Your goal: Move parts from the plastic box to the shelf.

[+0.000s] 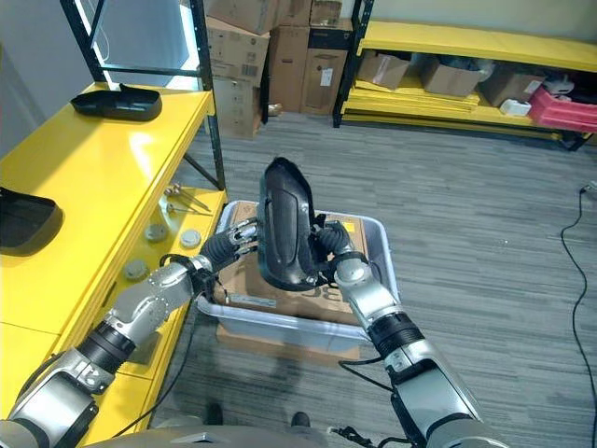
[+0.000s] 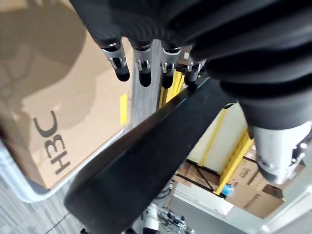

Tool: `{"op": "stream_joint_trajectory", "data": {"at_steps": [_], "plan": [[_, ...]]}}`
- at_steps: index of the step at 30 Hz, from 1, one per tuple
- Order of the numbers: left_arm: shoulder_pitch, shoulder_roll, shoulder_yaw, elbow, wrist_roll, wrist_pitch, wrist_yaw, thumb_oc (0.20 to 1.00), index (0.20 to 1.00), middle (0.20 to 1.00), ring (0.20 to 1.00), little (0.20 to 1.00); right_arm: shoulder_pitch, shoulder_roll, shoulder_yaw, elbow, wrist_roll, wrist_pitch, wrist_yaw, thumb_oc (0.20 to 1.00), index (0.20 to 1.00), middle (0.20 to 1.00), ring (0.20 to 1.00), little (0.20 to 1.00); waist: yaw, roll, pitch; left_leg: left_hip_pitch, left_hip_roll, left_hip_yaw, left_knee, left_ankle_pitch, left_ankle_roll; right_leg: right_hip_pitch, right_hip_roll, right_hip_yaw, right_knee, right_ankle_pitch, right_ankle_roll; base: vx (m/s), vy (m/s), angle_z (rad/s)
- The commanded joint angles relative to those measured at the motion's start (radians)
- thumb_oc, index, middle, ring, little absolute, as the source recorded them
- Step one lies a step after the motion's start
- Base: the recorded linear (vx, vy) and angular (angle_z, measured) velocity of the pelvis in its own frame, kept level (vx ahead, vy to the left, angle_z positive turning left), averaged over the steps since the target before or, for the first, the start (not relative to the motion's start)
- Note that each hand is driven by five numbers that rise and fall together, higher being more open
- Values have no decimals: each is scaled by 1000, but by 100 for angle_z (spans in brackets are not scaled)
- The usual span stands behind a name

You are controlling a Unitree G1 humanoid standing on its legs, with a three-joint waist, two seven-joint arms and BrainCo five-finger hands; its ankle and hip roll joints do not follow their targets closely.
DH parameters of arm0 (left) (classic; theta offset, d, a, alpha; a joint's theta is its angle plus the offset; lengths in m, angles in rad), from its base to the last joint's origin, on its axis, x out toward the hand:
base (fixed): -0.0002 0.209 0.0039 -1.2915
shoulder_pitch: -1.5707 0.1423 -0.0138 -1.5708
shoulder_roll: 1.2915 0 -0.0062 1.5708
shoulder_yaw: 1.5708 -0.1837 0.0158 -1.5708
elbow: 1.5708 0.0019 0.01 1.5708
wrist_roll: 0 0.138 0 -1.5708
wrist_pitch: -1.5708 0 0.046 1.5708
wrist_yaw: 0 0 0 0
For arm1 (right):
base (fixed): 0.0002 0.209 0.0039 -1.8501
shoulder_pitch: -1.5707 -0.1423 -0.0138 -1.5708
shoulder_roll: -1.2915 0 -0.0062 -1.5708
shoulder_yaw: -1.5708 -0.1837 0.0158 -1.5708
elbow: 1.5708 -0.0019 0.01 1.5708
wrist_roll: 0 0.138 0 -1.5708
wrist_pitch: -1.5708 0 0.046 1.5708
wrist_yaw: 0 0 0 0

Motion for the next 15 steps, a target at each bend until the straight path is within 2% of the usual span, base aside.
{"op": "stream_joint_trajectory", "data": {"at_steps": [1,6,15], "plan": [[-96,-50,-32,115,4,13,100,1000,1000,1000,1000,1000,-134,-7,8,6,-34,-27,7,200,200,200,200,200,37,14,-64,-18,54,5,56,-61,-28,-45,-53,-90,41,7,78,0,0,0],[-95,-49,-3,173,29,-8,74,1000,1000,1000,1000,1000,-139,1,25,17,-27,-15,5,200,200,200,200,200,44,17,-63,-17,54,-1,62,-62,-29,-41,-56,-95,44,7,79,13,3,0],[-114,-63,-11,159,45,-33,76,1000,1000,1000,1000,1000,-130,28,56,54,-37,-22,43,200,200,200,200,200,45,21,-56,-14,48,-19,63,-63,-28,-37,-61,-103,55,3,80,0,0,0]]}}
